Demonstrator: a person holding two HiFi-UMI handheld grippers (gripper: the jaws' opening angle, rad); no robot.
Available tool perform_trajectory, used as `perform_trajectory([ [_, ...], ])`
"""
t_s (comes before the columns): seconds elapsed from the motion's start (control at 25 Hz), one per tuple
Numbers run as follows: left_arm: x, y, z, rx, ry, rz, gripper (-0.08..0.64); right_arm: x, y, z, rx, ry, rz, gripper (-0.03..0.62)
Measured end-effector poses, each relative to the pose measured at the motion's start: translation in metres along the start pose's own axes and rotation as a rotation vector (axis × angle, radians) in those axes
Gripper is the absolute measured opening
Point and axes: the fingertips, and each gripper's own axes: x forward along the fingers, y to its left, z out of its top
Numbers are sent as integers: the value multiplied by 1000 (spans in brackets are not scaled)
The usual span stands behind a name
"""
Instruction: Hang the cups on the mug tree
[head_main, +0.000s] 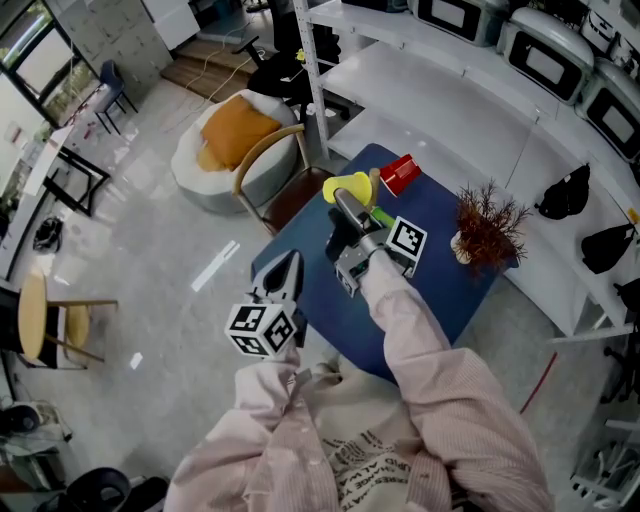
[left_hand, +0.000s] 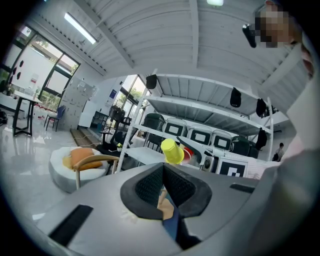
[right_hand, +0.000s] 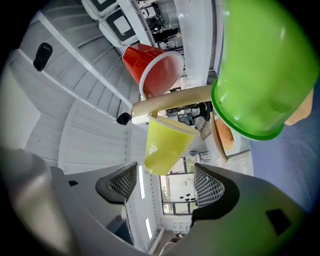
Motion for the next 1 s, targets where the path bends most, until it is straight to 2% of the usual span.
perform_trajectory([
  [0.44,-13,-4,-4,-5,2,-22,-2,-20,-2,-37,-198,130,-66,315],
  [0.52,-14,-6,-4,-3,4,-33,-2,-25,-2,-42,-236,151,-85,274],
  [0.64,-17,-7,-3,1,11,-47,-2,-33,-3,-48,-299,167,-120,161],
  [0.76,-20,-7,-4,7,15,-60,-2,-44,-6,-48,-377,169,-170,81],
  [1.0,-24,-13,-5,14,22,-94,-2,-59,-3,-50,-577,198,-206,12],
])
